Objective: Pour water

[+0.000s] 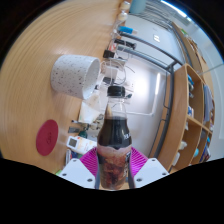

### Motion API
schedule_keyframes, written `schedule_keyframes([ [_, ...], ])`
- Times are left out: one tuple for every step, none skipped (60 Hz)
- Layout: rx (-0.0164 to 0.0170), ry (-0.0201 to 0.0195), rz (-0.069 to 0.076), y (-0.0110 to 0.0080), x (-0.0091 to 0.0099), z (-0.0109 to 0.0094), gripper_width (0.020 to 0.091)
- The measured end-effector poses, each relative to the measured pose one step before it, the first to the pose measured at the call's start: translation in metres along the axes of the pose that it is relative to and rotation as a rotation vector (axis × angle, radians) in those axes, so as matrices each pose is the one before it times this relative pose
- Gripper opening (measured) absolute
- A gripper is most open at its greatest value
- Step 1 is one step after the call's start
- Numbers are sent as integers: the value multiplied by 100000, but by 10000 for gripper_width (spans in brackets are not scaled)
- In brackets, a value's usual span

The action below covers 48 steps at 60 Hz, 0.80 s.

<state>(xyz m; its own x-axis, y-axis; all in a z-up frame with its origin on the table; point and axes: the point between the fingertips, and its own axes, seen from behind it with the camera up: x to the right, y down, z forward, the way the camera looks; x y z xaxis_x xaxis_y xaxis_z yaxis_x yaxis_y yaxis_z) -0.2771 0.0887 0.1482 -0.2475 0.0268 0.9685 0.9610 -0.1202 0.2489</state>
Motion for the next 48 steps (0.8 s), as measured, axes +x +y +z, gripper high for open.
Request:
schedule_keyframes([
  [262,306,-3316,-127,72,128,388],
  [277,465,-3312,-145,96,131,387],
  [744,570,-3545,-105,117,154,387],
  [326,241,-3331,-88,139,70,387],
  [297,824,-3400,-150,202,58,387],
  [730,1071,-2906,-236,259,50,387],
  [1030,1078,-2486,-307,252,39,386],
  [860,832,-2107,-258,177,46,386],
  [526,309,-1931,-185,72,19,387],
  [224,-30,-1763,-143,-12,15,388],
  [280,-219,-1740,-138,3,-2,387],
  [279,-495,-982,-151,-77,31,388],
  [344,-357,-839,-175,-24,-19,388],
  [539,-66,-584,-203,12,-5,388],
  [405,193,-490,-153,71,-7,388],
  [47,272,-552,-55,81,-3,388],
  [-175,234,-757,-23,68,23,387],
  [-166,148,-646,-35,48,12,387],
  [20,99,-189,-57,37,6,387],
  [29,-8,245,-65,42,-42,386],
  [203,-331,1080,-4,-133,53,387],
  [-210,-416,940,41,-112,-25,387],
  [-202,-709,1038,48,-140,-10,388],
  [-144,-752,1330,52,-150,-14,388],
  [-353,-476,1653,130,-72,-29,388],
  [-593,-165,1956,203,1,-53,387],
  [-856,-85,2340,276,15,-86,388],
  [-774,-159,2811,277,-1,-120,387],
  [-637,-565,3619,274,-89,-78,387],
  [-1744,-76,3412,331,53,-218,388],
  [-11,-1624,5716,387,-218,-33,387],
  [-926,-1298,5882,391,-183,-125,386],
  [-831,-1475,6419,356,-189,-126,387],
  [-737,-1936,7279,324,-245,-137,387],
  [-648,-2224,8199,318,-309,-116,387],
  [-670,-2208,8503,251,-301,-107,388],
  [-1491,-455,7993,124,-386,-108,388],
  [679,-3371,8641,332,-35,-230,387],
  [-367,-2048,9014,208,-182,-101,387],
  [-409,-1858,9147,163,-116,-121,390],
  [-66,-2049,9132,135,-148,-127,390],
  [386,-2333,8562,-59,-242,-140,390],
  [-266,-298,8634,-204,-961,162,389],
  [872,-3783,7288,126,383,-315,390],
  [465,-2885,8191,86,-136,-106,389],
  [247,-2522,8340,-2,-285,-113,390],
  [273,-3275,7978,-107,-30,-205,388],
  [-2,-2876,7489,65,-191,-52,389],
])
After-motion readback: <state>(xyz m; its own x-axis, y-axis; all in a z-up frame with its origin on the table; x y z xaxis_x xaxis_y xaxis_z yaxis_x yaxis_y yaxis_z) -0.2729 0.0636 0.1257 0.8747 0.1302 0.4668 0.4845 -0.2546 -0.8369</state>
